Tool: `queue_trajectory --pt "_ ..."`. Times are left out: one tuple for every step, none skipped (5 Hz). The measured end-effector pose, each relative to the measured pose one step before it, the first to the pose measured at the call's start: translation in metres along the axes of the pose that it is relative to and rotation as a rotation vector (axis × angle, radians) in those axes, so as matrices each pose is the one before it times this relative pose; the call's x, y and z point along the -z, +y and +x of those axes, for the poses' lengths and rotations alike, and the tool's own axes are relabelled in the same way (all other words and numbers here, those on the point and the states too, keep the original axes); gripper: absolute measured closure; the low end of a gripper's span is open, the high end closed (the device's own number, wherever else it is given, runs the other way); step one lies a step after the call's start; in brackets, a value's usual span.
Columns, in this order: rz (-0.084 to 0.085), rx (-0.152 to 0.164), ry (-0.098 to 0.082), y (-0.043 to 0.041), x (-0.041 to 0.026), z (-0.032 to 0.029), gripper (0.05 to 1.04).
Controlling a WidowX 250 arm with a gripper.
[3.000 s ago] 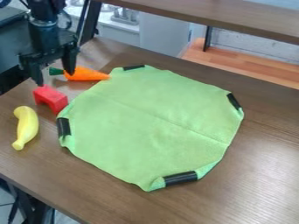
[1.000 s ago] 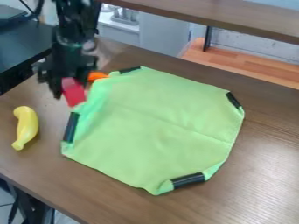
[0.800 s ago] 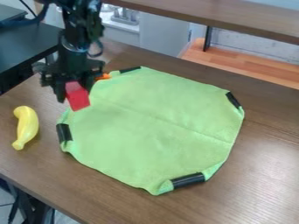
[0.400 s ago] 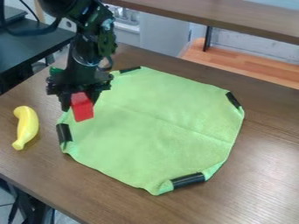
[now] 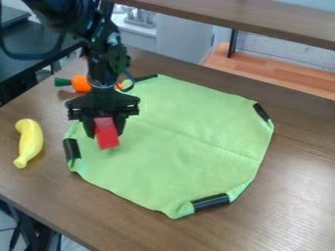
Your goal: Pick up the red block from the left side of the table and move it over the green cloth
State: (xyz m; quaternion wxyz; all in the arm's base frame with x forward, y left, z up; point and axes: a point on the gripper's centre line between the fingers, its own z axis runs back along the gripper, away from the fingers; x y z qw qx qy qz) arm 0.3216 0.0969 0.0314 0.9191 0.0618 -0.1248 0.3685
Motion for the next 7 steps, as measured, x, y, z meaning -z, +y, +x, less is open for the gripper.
queue_trajectory --pt "-0.0610 0.0177 0.0379 -0.00381 0.00880 -0.00708 0.441" --pt "0.0221 -0.0019 0.0061 0.00424 0.00488 -0.00423 0.154" --pt "-0.0144 -0.0003 0.0141 -0.00231 -0.00262 -0.00257 0.077" --pt "-0.0521 0.0154 0.0064 -0.00639 -0.01999 -0.00007 0.082" --pt "-0.0575 -0.0072 0.0164 -0.00734 -0.03155 0.00400 0.083" --pt "0.0126 -0.0427 0.0592 -0.00460 -0.02595 0.00050 0.083" --pt "-0.0824 -0.0154 0.0411 -0.01108 -0.05328 -0.00581 0.082"
